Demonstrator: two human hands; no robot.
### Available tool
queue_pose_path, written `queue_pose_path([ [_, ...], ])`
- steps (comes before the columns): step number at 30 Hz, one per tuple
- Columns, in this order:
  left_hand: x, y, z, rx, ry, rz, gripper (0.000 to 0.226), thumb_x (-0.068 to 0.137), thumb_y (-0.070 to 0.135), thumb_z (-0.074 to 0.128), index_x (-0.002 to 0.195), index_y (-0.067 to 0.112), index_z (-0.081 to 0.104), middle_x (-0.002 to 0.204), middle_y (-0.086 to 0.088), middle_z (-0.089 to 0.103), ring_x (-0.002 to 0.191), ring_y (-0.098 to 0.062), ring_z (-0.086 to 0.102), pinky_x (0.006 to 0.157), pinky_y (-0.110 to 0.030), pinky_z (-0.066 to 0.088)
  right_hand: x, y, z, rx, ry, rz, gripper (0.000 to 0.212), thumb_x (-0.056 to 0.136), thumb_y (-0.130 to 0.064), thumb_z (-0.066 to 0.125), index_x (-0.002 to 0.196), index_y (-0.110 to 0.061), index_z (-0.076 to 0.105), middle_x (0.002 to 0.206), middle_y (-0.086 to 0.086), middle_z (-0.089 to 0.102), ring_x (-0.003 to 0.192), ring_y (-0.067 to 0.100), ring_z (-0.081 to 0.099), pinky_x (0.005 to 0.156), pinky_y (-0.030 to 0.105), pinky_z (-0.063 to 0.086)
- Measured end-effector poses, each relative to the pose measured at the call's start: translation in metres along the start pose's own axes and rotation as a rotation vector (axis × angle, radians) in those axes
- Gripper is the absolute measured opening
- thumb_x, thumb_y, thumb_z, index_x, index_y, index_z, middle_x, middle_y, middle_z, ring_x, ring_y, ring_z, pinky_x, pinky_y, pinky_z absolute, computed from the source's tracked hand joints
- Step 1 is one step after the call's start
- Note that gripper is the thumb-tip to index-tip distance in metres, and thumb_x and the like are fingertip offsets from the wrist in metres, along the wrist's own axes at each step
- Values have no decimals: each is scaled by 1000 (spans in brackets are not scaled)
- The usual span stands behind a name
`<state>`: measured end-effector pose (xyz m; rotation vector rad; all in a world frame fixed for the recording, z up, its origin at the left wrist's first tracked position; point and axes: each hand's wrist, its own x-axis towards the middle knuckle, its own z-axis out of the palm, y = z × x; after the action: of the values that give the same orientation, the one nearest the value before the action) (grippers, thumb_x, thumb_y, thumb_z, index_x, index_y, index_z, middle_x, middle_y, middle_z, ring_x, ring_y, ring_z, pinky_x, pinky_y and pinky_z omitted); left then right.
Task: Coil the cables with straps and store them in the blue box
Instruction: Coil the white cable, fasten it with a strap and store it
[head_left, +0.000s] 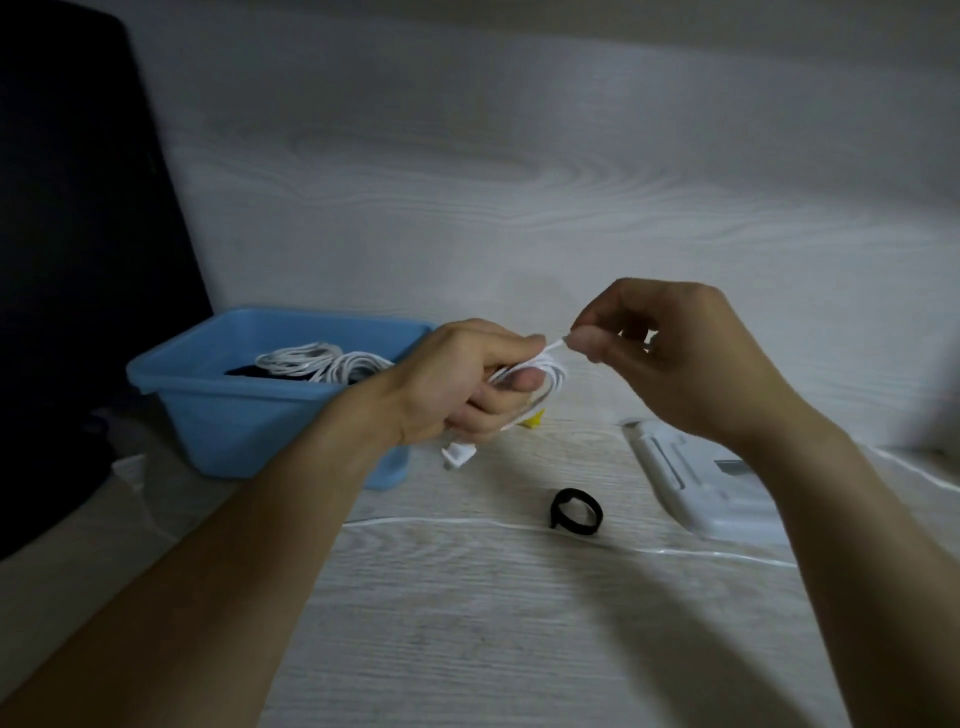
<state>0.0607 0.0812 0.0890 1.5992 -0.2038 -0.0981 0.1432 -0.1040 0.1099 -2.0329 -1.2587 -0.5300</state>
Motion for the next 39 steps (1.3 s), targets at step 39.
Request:
queue_pose_path([
  [39,11,2,-6,-12,571,167,18,100,3,48,93,3,65,79,-9,66,72,-22,64,69,-27,56,-4,-23,26,-85,-151,-73,15,89,-14,67,93,-23,78,84,-14,71,64,-3,54,65,4,36],
])
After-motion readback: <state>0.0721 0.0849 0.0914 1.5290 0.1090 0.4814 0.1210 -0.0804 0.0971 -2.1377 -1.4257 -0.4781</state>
